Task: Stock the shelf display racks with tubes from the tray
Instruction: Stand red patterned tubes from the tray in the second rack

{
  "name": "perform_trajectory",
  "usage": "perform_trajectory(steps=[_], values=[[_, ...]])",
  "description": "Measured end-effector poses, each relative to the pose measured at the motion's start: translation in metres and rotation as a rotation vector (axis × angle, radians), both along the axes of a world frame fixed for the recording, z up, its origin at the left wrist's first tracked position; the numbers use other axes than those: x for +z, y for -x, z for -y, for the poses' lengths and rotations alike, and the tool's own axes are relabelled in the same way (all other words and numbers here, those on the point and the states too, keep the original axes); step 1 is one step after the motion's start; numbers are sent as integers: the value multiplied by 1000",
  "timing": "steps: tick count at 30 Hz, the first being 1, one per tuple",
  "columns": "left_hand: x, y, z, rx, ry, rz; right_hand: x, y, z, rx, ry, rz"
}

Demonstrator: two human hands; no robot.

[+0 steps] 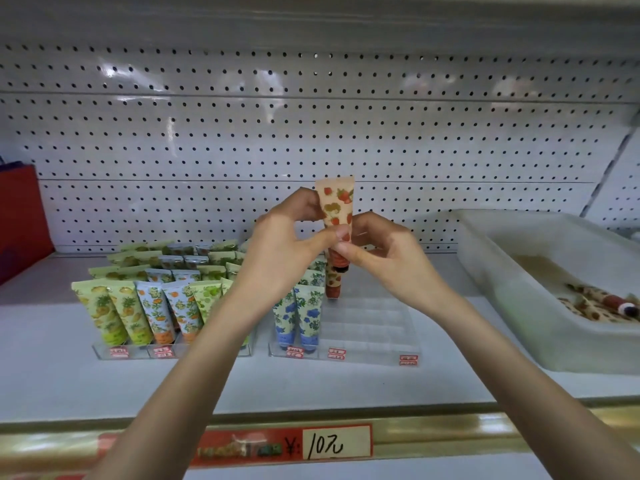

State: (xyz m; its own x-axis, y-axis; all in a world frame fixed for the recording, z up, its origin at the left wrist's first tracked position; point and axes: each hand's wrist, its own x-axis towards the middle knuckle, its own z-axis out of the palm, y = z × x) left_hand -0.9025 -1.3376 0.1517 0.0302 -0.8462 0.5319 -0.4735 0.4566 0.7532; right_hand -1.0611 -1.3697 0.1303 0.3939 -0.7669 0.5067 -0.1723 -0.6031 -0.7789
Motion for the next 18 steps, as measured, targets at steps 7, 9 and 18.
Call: perform_trajectory(steps=[7,9,18], values=[[-18,-17,-5,295,48,628,-35,22,38,-216,-144,-45],[-25,-21,-6,318,24,757,-49,25,47,-240,-204,-49],[-45,-22,-17,285,-86,980,-80,13,65,-286,-241,-222]])
